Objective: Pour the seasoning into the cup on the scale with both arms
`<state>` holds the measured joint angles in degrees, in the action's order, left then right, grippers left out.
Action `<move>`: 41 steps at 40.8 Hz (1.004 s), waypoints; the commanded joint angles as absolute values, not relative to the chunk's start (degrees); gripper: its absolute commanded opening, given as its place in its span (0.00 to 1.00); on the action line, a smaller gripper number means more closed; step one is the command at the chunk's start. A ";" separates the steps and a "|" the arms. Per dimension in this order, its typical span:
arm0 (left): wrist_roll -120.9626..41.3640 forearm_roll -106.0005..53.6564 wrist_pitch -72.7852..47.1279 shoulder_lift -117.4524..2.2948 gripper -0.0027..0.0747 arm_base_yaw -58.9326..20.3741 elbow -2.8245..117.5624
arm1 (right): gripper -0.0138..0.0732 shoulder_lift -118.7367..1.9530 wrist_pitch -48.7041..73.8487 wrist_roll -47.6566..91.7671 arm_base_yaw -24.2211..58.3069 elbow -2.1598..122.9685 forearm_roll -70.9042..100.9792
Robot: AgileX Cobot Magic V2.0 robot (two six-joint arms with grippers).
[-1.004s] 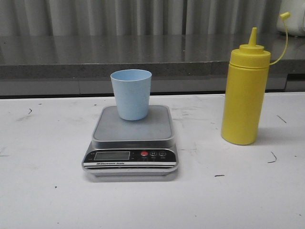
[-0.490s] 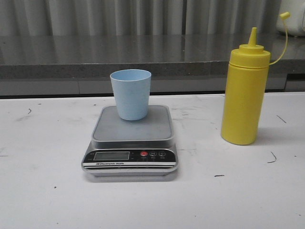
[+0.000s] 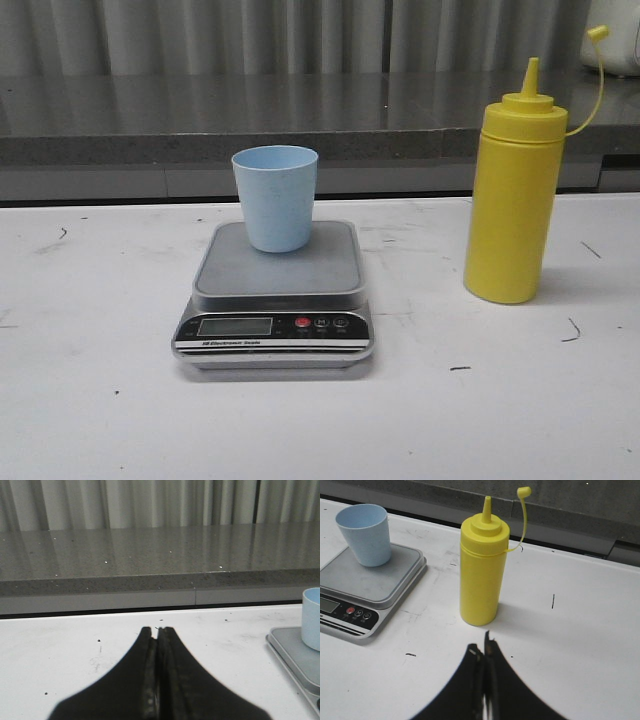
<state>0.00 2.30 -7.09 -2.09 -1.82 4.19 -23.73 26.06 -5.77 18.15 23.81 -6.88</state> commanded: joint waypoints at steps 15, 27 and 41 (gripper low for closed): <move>0.00 1.48 3.17 1.60 0.01 -0.72 -1.37 | 0.02 -23.87 22.25 -5.15 18.27 25.94 -7.50; 0.00 1.48 3.17 1.60 0.01 -0.72 -1.37 | 0.02 -23.87 22.25 -5.15 18.27 25.94 -7.50; 0.00 1.48 3.17 1.60 0.01 -0.72 -1.37 | 0.02 -23.87 22.25 -5.15 18.27 25.94 -7.50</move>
<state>0.00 2.04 -1.60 0.22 -0.74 -0.49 -23.73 26.28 -5.77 18.15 23.81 -6.88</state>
